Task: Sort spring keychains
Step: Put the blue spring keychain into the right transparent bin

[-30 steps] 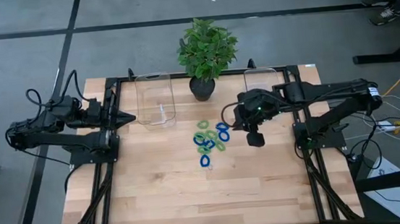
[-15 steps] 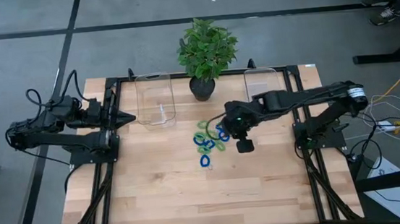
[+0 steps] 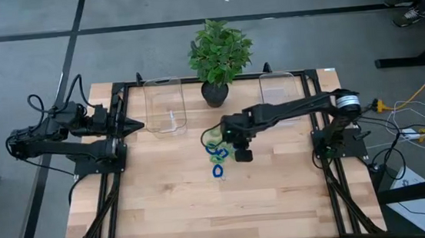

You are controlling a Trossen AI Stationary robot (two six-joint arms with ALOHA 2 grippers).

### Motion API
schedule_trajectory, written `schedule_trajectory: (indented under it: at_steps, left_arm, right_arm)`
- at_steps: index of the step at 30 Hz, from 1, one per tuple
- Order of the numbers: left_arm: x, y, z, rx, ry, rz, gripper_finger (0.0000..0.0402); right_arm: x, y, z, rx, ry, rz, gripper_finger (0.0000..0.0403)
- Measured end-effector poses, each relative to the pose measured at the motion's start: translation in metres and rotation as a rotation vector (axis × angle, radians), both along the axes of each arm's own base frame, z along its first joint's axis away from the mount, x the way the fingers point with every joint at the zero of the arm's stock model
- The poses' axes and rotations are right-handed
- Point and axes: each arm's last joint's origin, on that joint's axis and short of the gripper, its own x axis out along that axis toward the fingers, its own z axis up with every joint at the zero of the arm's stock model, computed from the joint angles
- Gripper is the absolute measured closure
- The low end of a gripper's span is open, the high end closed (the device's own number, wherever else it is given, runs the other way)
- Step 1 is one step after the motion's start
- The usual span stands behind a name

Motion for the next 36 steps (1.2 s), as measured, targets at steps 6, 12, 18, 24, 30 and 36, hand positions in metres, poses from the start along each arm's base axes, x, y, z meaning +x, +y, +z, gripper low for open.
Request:
schedule_trajectory:
  at_steps: [6, 12, 18, 24, 30, 36]
  left_arm:
    - [0.0, 0.0, 0.0, 0.0, -0.001, 0.0, 0.0389]
    - [0.0, 0.0, 0.0, 0.0, -0.001, 0.0, 0.0393]
    - [0.0, 0.0, 0.0, 0.0, 0.0, 0.0, 0.0389]
    - [0.0, 0.0, 0.0, 0.0, 0.0, 0.0, 0.0393]
    - [0.0, 0.0, 0.0, 0.0, 0.0, 0.0, 0.0389]
    - [0.0, 0.0, 0.0, 0.0, -0.001, 0.0, 0.0393]
  right_arm:
    - [0.002, 0.0, -0.007, 0.029, 0.028, -0.077, 0.0353]
    - [-0.005, -0.002, -0.01, 0.001, 0.099, -0.113, 0.0314]
    - [-0.009, -0.002, -0.029, -0.093, 0.081, -0.087, 0.0267]
    - [-0.012, -0.002, -0.046, -0.106, 0.039, -0.06, 0.026]
    - [-0.016, 0.003, -0.056, -0.106, 0.044, -0.024, 0.0259]
    - [-0.02, 0.01, -0.069, -0.109, 0.018, 0.065, 0.0259]
